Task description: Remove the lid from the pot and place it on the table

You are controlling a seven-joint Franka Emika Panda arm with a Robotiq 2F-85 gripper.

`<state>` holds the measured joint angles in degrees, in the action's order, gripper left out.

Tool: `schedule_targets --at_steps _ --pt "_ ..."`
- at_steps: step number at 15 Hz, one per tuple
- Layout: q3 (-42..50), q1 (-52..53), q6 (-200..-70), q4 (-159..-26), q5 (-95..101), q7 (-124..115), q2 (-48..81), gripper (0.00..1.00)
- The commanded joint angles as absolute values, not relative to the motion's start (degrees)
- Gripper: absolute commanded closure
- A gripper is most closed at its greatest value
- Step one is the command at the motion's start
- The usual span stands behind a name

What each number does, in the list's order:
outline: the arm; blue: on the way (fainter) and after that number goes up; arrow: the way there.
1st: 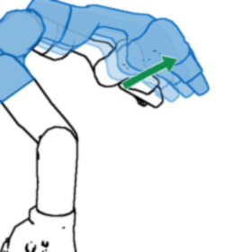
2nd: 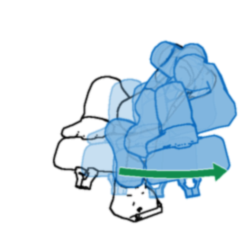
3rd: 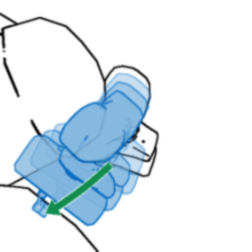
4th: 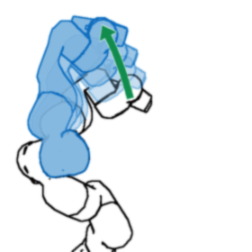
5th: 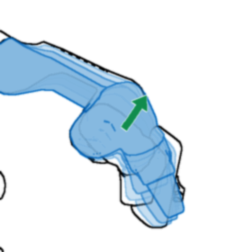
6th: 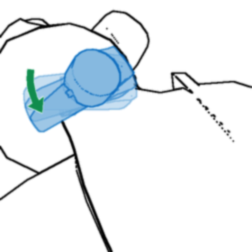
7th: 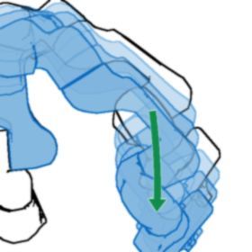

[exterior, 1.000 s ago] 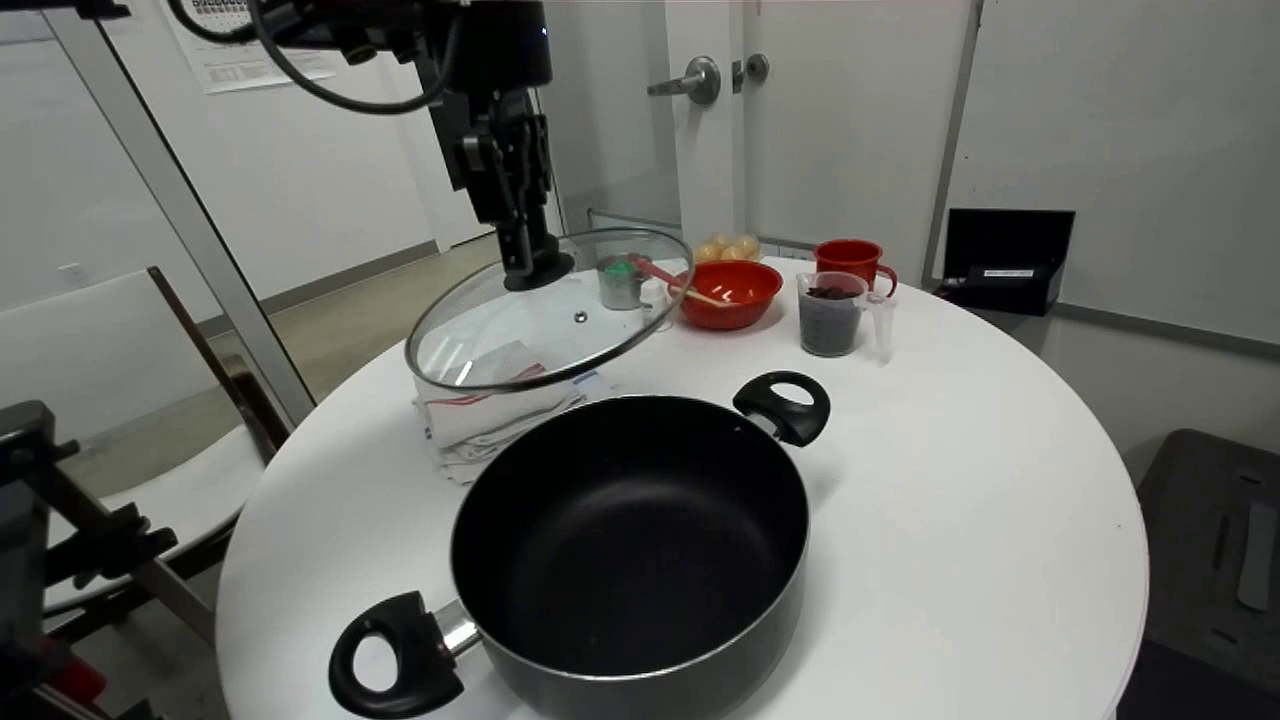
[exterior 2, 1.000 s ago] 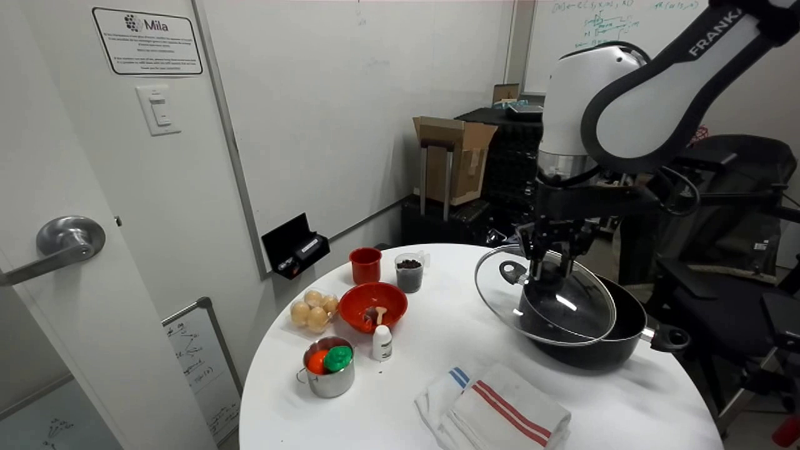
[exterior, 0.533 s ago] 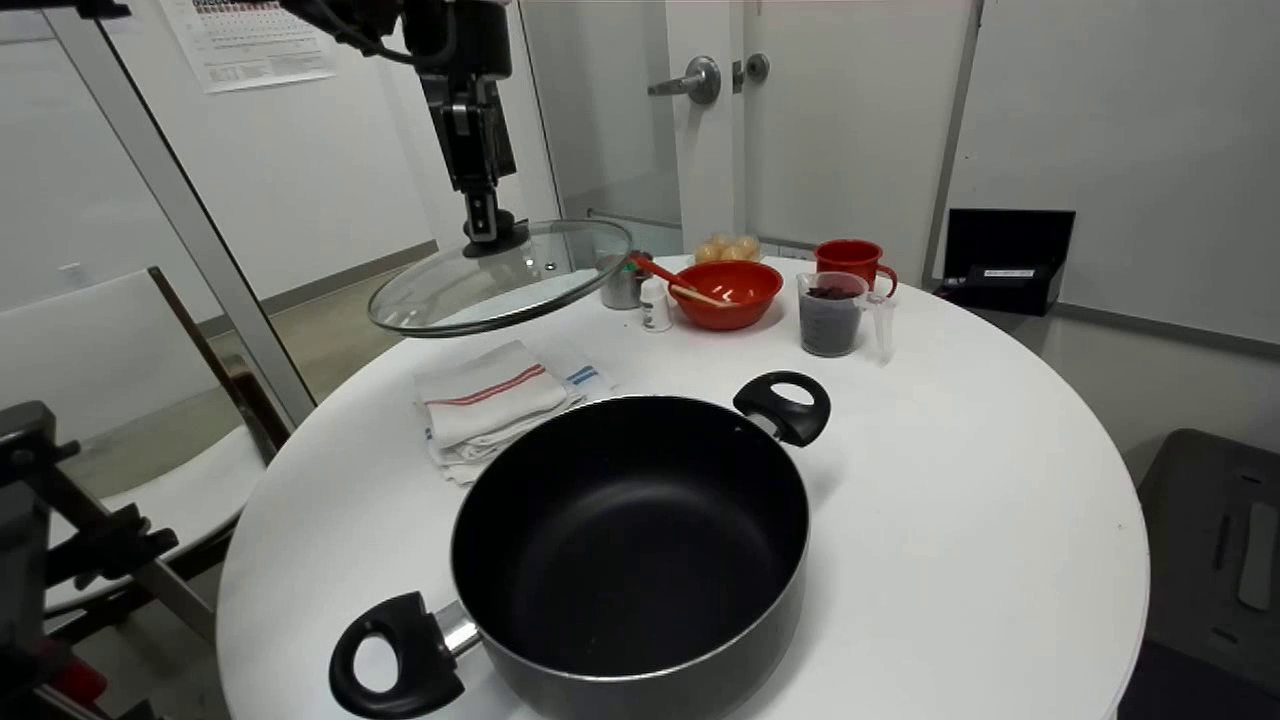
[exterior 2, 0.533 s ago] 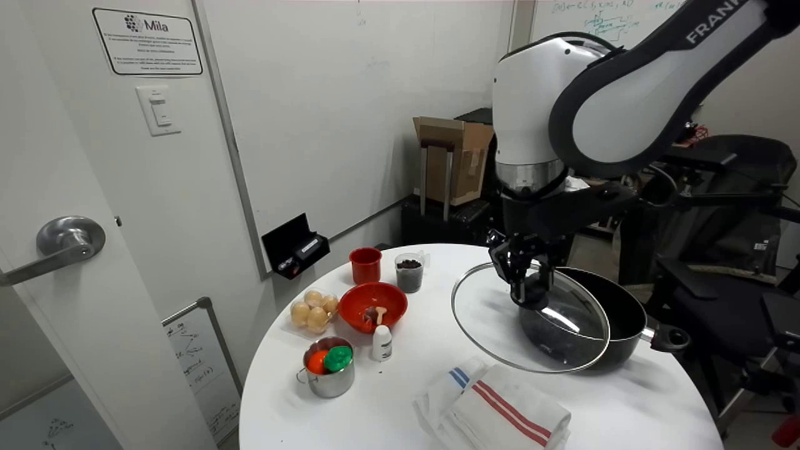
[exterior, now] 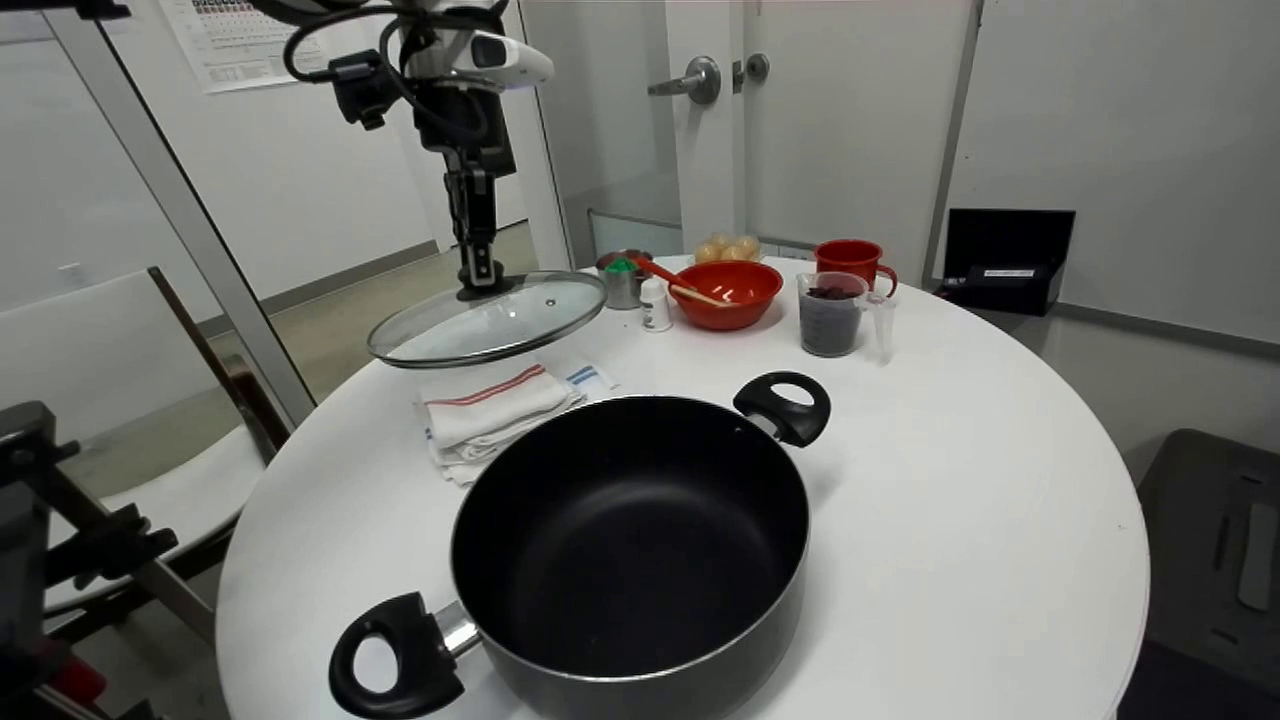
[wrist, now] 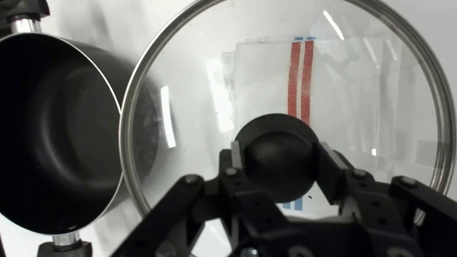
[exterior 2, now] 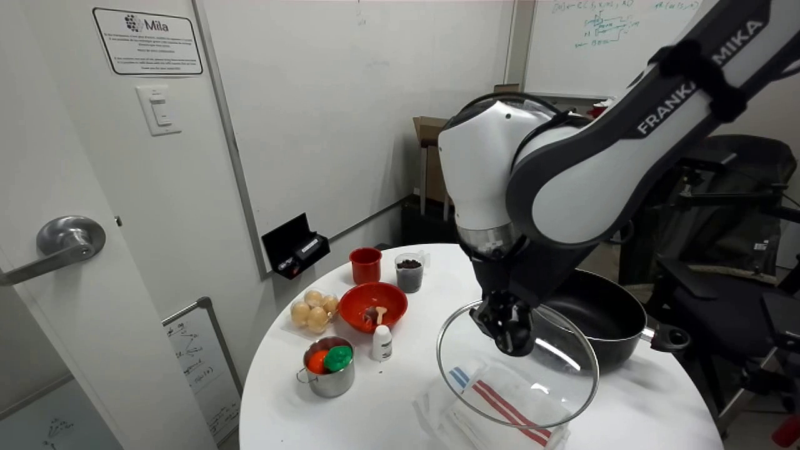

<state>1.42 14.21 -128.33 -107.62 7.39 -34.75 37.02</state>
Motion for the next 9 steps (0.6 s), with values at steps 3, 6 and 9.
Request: schedule_targets --at_steps 3,6,9 --pt "1.6 14.5 -125.1 -98.5 7.4 -28.1 45.9 0.75" --pt "1.8 13.9 -125.8 -96.0 6.8 -25.4 49.7 0.75" --pt "1.6 13.1 -126.5 -94.2 6.3 -23.1 53.0 0.75"
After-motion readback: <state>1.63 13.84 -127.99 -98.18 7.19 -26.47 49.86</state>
